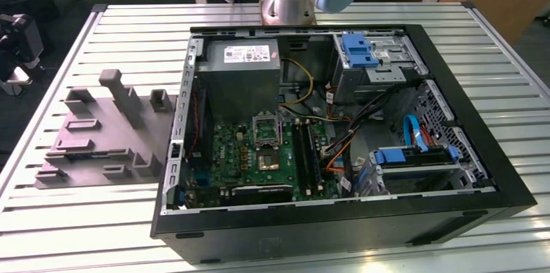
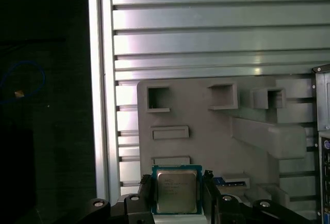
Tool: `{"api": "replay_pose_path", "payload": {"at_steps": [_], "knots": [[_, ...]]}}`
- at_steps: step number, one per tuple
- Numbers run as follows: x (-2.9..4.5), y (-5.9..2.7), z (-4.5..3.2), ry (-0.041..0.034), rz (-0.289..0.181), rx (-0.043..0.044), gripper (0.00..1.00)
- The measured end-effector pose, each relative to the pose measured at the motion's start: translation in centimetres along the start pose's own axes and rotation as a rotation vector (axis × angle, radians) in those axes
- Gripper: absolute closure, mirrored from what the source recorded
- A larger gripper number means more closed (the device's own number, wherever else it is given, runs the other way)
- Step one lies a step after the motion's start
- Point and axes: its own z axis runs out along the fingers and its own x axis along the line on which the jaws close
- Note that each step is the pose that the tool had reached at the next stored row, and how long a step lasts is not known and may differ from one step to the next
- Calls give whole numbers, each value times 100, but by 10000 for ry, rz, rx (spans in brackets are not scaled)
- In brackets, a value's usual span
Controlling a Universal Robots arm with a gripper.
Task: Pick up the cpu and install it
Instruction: 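Pick up the cpu and move it towards the insertion slot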
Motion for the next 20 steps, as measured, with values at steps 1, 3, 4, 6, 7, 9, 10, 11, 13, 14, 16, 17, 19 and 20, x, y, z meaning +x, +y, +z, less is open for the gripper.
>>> {"api": "replay_pose_path", "payload": {"at_steps": [1,3,4,6,7,9,10,11,13,14,16,17,19,20], "knots": [[0,0,-3,0,0,1,53],[0,1,-8,0,0,1,53],[0,1,-11,0,0,2,53],[0,1,-16,0,0,2,53],[0,2,-19,0,0,3,53],[0,2,-24,1,0,4,53],[-1,3,-27,0,0,4,53],[-1,3,-30,0,0,4,53],[0,3,-36,0,0,5,53],[-1,3,-41,1,0,6,53],[-1,3,-49,0,0,6,53],[-1,4,-53,0,0,5,53],[-1,4,-61,-1,0,5,53],[-1,4,-66,0,0,5,53]]}}
